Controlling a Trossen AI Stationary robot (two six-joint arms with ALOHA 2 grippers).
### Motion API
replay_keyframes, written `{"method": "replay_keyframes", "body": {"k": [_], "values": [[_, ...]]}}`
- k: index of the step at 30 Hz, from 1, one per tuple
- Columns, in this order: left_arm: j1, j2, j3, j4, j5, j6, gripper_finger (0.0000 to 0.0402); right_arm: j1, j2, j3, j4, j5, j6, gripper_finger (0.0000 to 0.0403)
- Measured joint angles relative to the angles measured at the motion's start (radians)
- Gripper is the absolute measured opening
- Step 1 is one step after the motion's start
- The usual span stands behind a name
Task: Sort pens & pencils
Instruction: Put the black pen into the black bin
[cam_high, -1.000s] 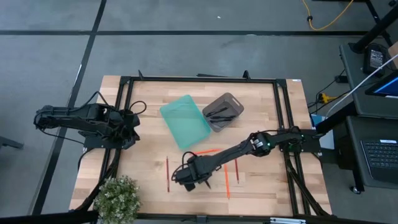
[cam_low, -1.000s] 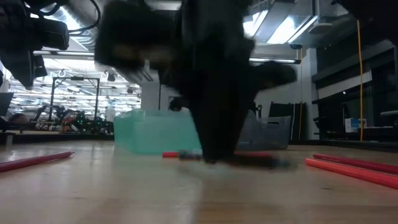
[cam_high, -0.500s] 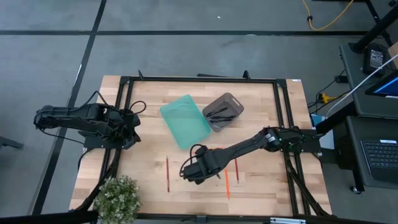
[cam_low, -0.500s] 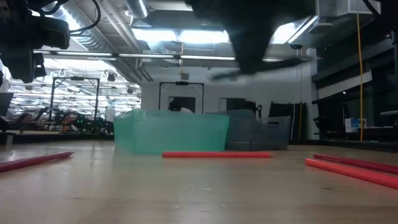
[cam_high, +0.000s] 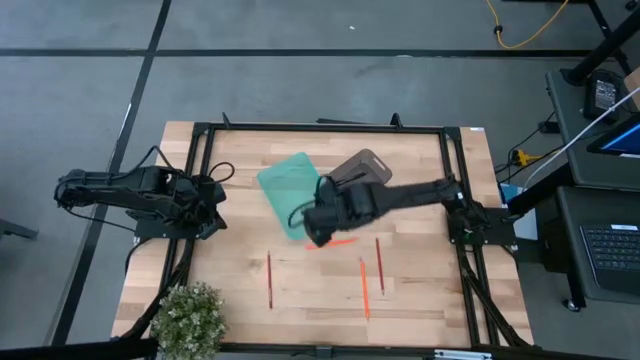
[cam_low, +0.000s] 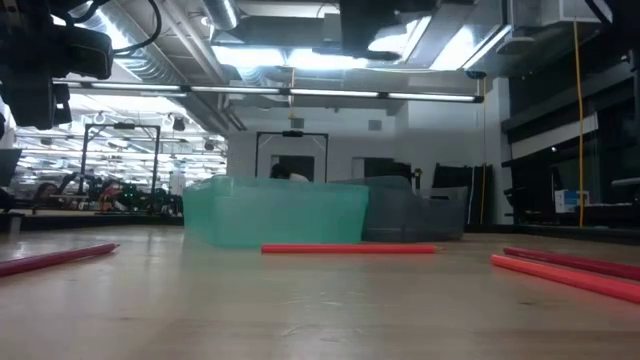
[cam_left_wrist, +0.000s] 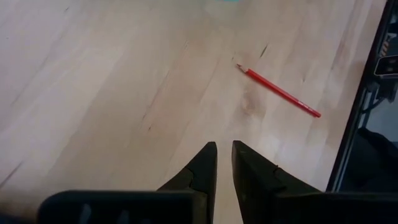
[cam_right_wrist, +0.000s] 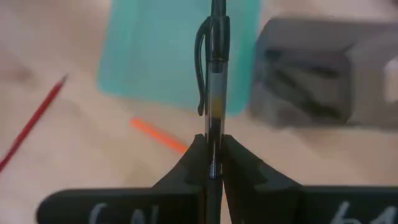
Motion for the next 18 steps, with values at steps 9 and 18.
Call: {"method": "replay_keyframes", "body": {"k": [9, 18], "values": [[0.0, 0.0, 0.0, 0.0, 0.03, 0.0, 0.0043, -0.166, -0.066, -0.173, 0.003, -0.022, -0.251, 0.0026], [0.0, 0.0, 0.0, 0.0, 0.074, -0.049, 0.0043, -0.31, -0.26, -0.523, 0.0, 0.003, -0.491, 0.0026]]}}
